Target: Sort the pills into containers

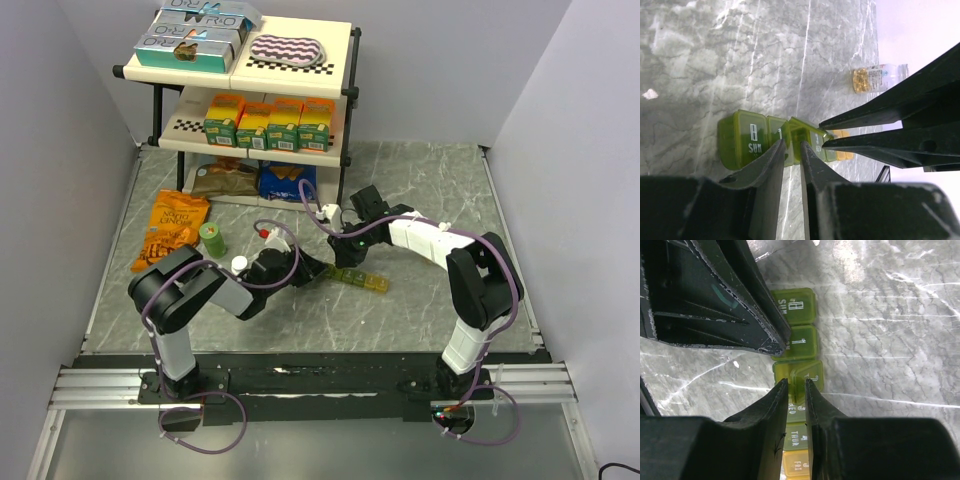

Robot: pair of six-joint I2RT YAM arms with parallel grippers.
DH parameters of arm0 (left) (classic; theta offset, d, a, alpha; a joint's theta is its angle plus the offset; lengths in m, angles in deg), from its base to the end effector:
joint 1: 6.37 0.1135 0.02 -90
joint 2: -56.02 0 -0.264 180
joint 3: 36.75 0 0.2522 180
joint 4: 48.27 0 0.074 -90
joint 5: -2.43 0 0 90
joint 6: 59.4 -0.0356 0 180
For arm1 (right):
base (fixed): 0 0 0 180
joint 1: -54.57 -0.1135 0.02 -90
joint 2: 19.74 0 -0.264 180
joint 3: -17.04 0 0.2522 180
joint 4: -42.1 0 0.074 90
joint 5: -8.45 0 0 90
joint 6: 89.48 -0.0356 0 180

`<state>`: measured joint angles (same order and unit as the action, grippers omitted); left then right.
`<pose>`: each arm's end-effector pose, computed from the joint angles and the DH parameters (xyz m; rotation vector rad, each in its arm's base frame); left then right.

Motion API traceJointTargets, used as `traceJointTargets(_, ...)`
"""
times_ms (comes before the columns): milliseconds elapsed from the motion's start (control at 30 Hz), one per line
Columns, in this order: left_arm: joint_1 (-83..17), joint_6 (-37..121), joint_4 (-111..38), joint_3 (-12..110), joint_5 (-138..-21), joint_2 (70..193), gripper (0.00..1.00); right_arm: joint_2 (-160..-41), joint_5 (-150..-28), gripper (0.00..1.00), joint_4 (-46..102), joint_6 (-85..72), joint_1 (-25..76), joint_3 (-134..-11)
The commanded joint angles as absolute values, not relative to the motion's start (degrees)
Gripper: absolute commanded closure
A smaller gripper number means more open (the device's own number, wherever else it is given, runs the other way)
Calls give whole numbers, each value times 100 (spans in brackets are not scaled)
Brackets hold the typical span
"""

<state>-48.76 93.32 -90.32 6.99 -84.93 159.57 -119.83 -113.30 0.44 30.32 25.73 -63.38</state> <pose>0.2301 -0.2122 0.1187 -0.3356 2.0717 -1.2451 0.3008 0.1871 0.1970 -1.4103 2.1326 0.7197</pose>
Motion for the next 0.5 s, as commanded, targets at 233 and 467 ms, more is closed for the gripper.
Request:
traceJointTargets(233, -4864, 9643, -8777, 514, -8651, 16404, 77, -11720, -10405, 75, 522, 2768, 2610, -6194)
traceJointTargets(467, -4864, 9599, -8715, 558, -8660, 16510, 78, -11922, -9904, 74, 619, 2680, 2619, -6211)
